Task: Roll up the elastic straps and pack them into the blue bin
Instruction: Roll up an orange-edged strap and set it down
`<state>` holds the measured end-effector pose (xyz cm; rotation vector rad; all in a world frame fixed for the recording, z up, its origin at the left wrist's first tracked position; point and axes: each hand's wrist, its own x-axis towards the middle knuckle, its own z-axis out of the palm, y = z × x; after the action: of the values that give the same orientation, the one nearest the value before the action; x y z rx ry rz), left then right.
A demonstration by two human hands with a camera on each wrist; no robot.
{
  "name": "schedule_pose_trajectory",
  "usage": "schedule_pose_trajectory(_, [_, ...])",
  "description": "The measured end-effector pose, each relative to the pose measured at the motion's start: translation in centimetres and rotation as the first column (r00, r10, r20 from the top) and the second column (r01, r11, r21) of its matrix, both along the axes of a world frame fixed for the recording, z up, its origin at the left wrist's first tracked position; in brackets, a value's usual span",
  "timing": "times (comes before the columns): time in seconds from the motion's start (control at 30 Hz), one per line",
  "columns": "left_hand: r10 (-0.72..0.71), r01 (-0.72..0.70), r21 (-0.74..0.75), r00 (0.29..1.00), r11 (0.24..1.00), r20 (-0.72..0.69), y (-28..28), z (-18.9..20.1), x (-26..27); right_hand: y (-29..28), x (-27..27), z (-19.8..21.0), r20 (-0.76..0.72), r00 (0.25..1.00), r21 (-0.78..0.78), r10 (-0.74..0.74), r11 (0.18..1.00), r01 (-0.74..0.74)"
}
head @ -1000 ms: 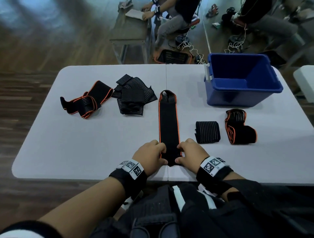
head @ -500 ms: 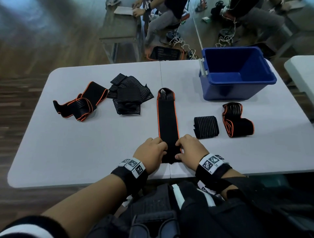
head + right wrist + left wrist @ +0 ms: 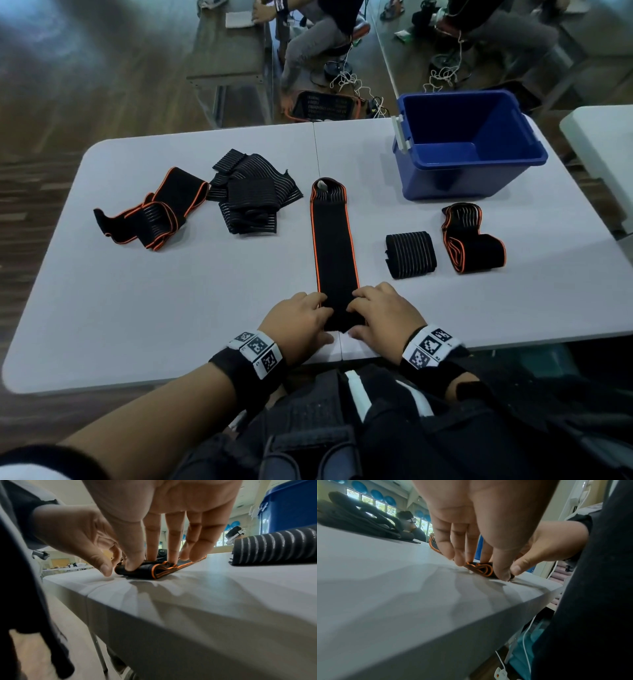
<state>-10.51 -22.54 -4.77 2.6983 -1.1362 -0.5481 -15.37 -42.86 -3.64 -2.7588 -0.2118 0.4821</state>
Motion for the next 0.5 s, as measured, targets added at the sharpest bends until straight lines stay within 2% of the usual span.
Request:
schedule_pose_trajectory(0.1, [-0.015, 0.015, -0.014, 1.000, 1.000, 0.001, 0.4, 0.0, 0.0, -0.1, -0.1, 0.2, -0.005, 0.998, -0.035, 0.066, 0.997, -0.066])
schedule_pose_trajectory(0.2, [0.009, -0.010, -0.054, 1.000, 0.998, -0.007, 0.2, -0.1, 0.0, -0.4, 0.1, 0.2, -0.001, 0.999, 0.010, 0.053, 0.999, -0.053])
schedule_pose_trajectory(0.33, [0.179, -0.191, -0.161, 0.980, 0.968, -0.083, -0.2, 0.6, 0.3, -1.4, 1.0, 1.1, -0.082, 0.996, 0.159, -0.041, 0.986, 0.054])
schedule_pose_trajectory(0.5, [0.323, -0.375, -0.246, 0.919, 0.894, -0.225, -0.7, 1.0, 1.6, -1.6, 2.9, 1.0, -0.129, 0.983, 0.211, -0.134, 0.964, 0.159])
